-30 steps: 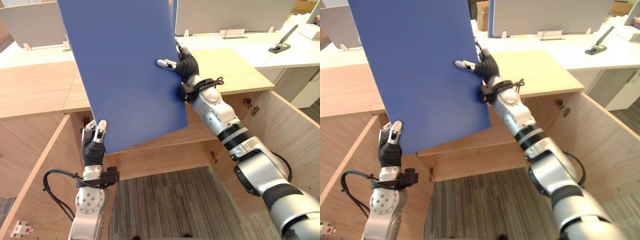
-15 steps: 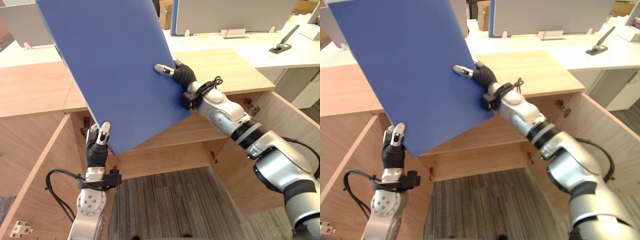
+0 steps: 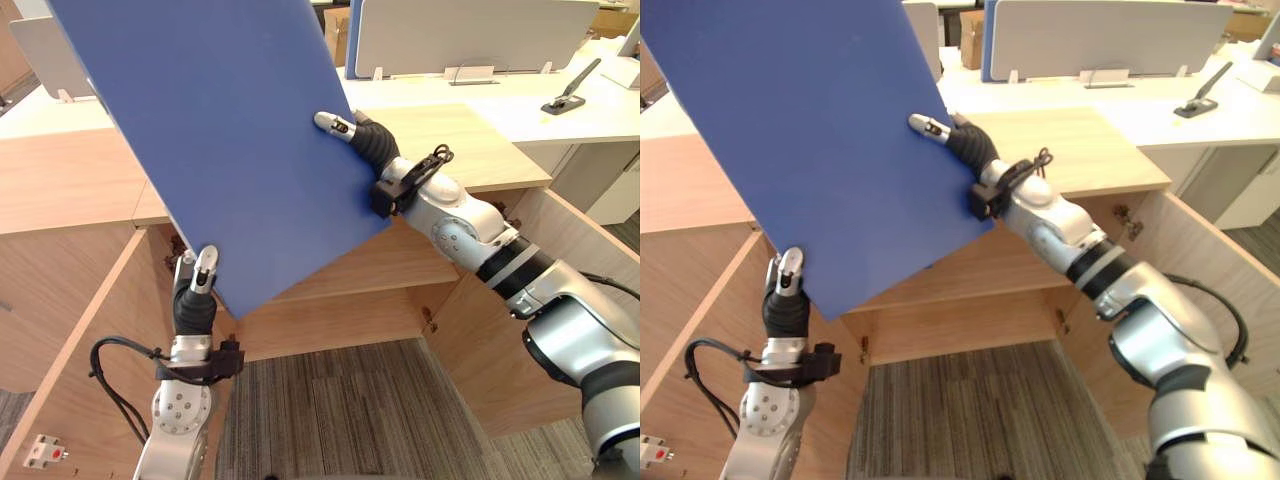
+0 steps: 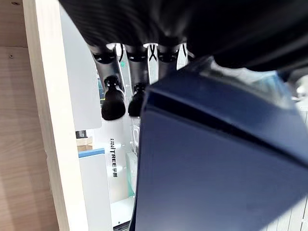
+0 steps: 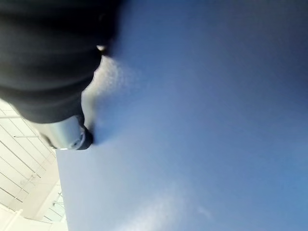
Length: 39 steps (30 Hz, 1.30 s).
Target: Walk over to the cabinet, pick up the folder, carry it to the office cabinet, place the folder inside the office cabinet, then close the office cabinet door
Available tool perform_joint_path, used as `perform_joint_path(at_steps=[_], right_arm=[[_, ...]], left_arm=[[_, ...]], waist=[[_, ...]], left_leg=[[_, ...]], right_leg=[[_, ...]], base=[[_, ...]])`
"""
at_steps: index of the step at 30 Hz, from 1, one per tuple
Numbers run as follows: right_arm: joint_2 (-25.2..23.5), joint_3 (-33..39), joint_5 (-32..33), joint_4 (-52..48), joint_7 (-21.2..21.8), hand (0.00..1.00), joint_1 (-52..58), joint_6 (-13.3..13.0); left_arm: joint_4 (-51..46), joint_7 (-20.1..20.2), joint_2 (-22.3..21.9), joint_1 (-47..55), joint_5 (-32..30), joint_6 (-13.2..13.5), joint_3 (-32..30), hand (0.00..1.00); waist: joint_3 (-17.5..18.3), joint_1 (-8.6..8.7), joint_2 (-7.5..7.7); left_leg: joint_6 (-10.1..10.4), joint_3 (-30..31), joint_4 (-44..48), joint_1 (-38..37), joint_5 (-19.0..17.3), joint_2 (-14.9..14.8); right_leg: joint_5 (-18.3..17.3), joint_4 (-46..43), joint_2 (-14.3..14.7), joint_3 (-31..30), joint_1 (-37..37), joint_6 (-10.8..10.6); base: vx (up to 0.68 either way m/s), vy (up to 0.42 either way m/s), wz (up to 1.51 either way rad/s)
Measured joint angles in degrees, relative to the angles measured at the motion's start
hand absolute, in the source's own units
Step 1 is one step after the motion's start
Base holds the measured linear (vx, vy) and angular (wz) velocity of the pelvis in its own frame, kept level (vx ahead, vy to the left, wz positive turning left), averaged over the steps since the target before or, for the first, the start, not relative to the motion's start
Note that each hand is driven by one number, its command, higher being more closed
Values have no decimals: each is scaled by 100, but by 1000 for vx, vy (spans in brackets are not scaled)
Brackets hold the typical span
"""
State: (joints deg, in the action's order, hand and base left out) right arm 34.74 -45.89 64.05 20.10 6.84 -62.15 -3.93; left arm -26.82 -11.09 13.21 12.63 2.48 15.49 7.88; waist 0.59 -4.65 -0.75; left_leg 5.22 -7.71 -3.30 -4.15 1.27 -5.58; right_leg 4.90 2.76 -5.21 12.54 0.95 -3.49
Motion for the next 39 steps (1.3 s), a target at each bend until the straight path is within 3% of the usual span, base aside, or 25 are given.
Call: perform_joint_path(at_steps=[3, 10, 13, 15, 17, 21, 23, 32, 34, 36, 39], right_arm=[[-111, 391, -38, -90, 125, 100, 369, -10], [-412, 1092, -370, -465, 219, 100, 1636, 6], [-531, 1607, -549, -711, 219, 100, 2484, 39], [-884, 2360, -345, -1032, 298, 100, 3069, 40], [-924, 3061, -326, -1289, 295, 100, 3361, -50], [-938, 4245, -454, -1566, 61, 100, 3921, -466], [-954, 4408, -567, -1695, -26, 100, 4177, -501], [-1554, 5217, -1843, -1916, -701, 100, 4860, -519], [-1778, 5480, -2374, -2167, -926, 100, 5077, -528], [-2146, 5708, -3324, -2344, -1157, 100, 5524, -610], [-2710, 5689, -3938, -2180, -1329, 100, 6135, -587]], left_arm=[[169, 168, -6, -5, 137, 51, 54, 0], [1445, 934, -171, -11, 1893, 17, 188, 0], [2285, 1139, -216, 22, 2563, -224, 143, 0], [3312, 1156, -397, 163, 2961, -614, -61, 0], [3806, 1153, -545, 302, 3115, -785, -206, 0], [4277, 1148, -643, 402, 3339, -878, -656, 0], [4502, 1144, -640, 408, 3377, -885, -884, 0], [6082, 1157, -815, 340, 3775, -1115, -1418, 0], [6366, 1166, -859, 327, 3767, -1168, -1519, 0], [6758, 1266, -879, 324, 3714, -1189, -1688, 0], [7315, 1266, -956, 239, 3437, -1190, -1993, 0]], waist=[[7, 3, -7], [28, 76, -30], [30, 121, -29], [21, 267, -41], [20, 365, -41], [20, 406, -42], [20, 428, -42], [9, 497, -30], [-2, 502, -16], [-27, 549, 12], [-186, 526, 18]], left_leg=[[0, -3, 20, 1, 0, -1], [1, -62, 40, 32, 1, -28], [5, -134, 40, 98, 3, -59], [12, -211, 37, 111, 0, -90], [27, -236, 38, 100, -14, -106], [37, -293, 69, 83, -42, -115], [38, -321, 77, 82, -47, -123], [39, -548, 80, 91, -47, -135], [36, -585, 80, 91, -49, -129], [42, -644, 154, 97, -114, -123], [22, -959, 439, 102, -321, -123]], right_leg=[[8, -1, 0, -2, 1, 11], [35, 15, 30, -48, -62, 49], [57, 23, 83, -155, -169, 79], [75, 47, 119, -201, -215, 98], [75, 54, 136, -224, -215, 98], [87, 63, 151, -323, -221, 115], [107, 86, 162, -345, -222, 129], [256, 196, 215, -596, -325, 148], [267, 195, 215, -637, -354, 144], [278, 194, 212, -699, -387, 132], [355, 188, 203, -964, -457, 77]], base=[[0, 0, 0], [-16, 21, -6], [1, 11, -15], [10, 1, -17], [25, 4, -8], [-14, 17, -8], [-28, 9, -9], [-33, 11, -14], [-20, 15, -11], [-30, 24, -15], [-33, 39, -51]])
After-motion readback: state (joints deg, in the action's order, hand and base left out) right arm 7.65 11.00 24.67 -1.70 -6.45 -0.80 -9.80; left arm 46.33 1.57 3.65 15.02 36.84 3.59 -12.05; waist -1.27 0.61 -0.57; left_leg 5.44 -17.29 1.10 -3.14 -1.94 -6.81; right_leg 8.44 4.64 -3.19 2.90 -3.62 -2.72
